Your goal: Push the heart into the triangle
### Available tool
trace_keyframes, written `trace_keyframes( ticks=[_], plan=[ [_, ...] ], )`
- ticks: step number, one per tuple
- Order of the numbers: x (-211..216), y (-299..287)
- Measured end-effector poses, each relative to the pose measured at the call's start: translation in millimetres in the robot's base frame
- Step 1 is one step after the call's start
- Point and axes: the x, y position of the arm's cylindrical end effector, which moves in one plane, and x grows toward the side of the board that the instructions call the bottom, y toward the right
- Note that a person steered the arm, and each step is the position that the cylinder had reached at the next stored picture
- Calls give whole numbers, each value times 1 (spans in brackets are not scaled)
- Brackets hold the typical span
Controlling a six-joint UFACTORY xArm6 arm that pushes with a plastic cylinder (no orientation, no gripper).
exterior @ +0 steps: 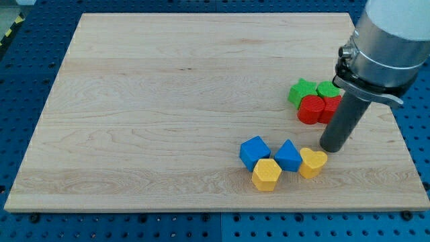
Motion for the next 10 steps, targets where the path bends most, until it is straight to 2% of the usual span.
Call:
trace_keyframes(
  ticks=[2, 3, 4, 5, 9, 10],
  plan=[
    [44, -19],
    [44, -22],
    [48, 13],
    [70, 31],
    [79, -59],
    [79, -59]
  ],
)
